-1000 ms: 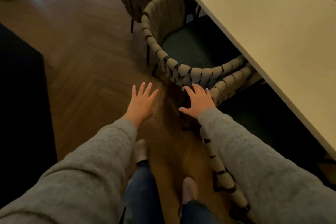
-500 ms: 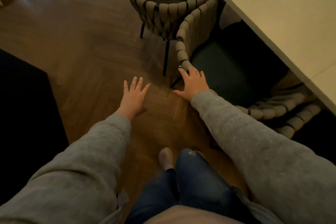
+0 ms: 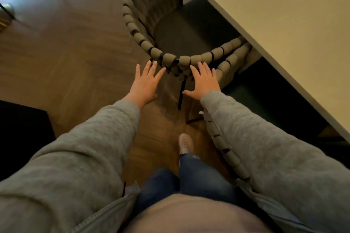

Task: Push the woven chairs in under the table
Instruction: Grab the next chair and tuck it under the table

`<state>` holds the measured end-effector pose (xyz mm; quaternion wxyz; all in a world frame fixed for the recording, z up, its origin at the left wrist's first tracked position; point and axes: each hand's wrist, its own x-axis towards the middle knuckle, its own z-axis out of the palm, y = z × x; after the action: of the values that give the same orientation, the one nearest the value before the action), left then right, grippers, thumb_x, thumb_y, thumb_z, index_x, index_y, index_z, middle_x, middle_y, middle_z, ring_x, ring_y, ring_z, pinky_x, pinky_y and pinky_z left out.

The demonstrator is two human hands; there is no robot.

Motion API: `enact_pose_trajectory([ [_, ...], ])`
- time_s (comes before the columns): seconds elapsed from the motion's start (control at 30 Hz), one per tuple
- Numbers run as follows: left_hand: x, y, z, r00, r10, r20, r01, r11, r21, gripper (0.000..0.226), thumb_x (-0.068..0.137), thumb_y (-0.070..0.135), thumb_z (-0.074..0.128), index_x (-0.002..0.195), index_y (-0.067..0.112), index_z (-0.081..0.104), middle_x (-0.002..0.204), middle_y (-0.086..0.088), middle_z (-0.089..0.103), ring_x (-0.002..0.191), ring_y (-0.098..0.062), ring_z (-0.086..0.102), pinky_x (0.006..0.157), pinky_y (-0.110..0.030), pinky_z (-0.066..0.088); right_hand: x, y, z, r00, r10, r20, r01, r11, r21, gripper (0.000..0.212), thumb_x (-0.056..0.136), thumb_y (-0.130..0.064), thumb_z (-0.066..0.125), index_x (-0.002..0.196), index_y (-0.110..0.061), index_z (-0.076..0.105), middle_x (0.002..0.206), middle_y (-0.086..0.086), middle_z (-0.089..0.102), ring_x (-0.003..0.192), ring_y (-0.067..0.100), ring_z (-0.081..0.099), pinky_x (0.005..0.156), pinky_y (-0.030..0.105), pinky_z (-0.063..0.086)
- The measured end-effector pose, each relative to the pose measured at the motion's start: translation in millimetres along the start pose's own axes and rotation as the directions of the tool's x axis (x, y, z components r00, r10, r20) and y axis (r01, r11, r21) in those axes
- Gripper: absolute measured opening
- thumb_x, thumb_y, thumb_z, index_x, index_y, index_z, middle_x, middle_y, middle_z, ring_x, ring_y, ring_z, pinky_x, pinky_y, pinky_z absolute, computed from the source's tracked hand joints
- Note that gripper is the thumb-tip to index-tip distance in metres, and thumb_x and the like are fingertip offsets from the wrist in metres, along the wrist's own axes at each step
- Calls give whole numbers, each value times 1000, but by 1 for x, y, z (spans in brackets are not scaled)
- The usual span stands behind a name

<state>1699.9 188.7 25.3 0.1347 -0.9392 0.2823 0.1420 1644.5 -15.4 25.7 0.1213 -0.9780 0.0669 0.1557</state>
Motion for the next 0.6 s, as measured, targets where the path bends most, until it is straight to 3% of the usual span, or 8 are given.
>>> enact_pose_trajectory([
  [0.33,135,-125,-23,976,135,172,-158,979,127,103,82,30,72,154,21,-1,161,-12,4,148,-32,-3,115,-62,3,114,-59,-4,983,-17,185,16,1000,10,106,79,-65,64,156,-20,7,162,12,10,149,31,6,120,49,5],
  [0.5,208,-181,-23,922,284,263,-354,894,273,99,81,36,73,154,23,7,160,-7,16,148,-31,6,114,-63,5,157,-106,9,963,191,191,-188,982,-33,93,83,-65,58,154,-25,14,157,11,26,145,36,19,117,61,7],
  [0.6,260,-205,-22,860,408,307,-499,798,337,93,82,35,71,153,23,13,156,-6,27,147,-28,14,114,-62,4,196,-129,11,908,352,228,-361,933,-4,81,85,-54,62,151,-24,24,146,9,42,139,35,31,116,62,10],
])
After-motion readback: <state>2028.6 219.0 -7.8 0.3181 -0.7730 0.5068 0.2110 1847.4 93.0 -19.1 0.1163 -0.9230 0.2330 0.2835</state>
